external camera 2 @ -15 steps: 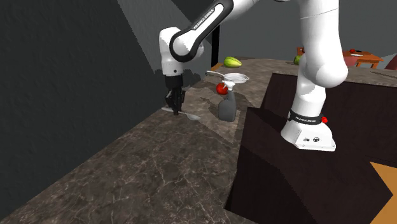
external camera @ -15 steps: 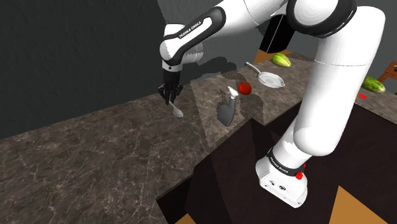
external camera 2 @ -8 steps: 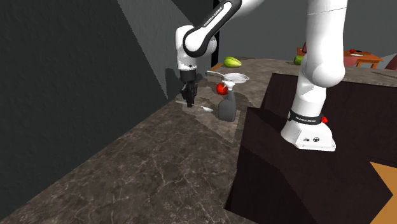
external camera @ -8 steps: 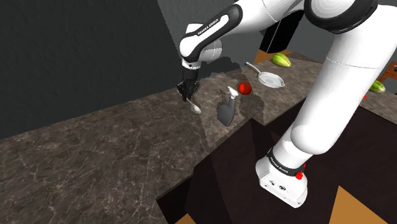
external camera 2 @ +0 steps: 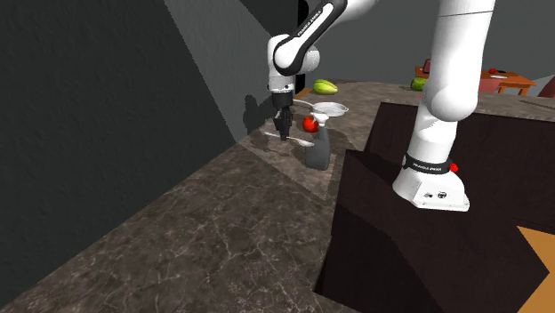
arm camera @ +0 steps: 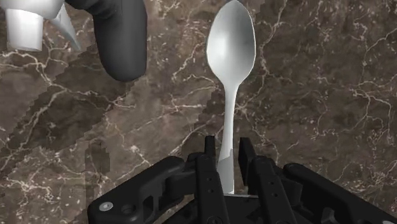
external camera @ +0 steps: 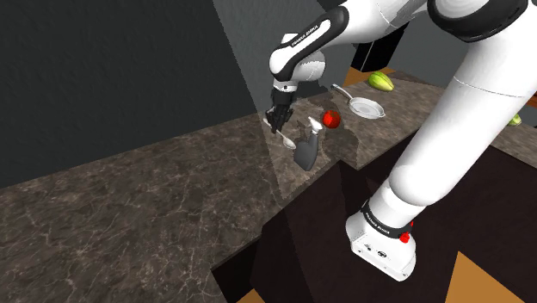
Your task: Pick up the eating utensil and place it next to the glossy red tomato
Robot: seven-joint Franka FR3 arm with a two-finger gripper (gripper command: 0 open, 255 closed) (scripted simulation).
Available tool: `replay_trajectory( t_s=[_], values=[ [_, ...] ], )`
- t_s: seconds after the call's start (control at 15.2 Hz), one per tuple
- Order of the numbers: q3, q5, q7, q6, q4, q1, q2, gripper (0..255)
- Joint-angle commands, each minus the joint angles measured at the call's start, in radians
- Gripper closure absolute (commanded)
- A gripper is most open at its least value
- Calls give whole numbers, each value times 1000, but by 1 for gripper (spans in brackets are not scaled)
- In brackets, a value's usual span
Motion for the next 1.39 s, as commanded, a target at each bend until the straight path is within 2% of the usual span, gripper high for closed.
replay_trajectory(
  t_s=[0.0,0.66,1.32],
  values=[
    [-25,-8,-48,-1,-32,-28,-26,255],
    [-156,-64,-279,-28,-59,-168,-51,255],
    [-281,-100,-517,-71,31,-308,17,255]
  ],
)
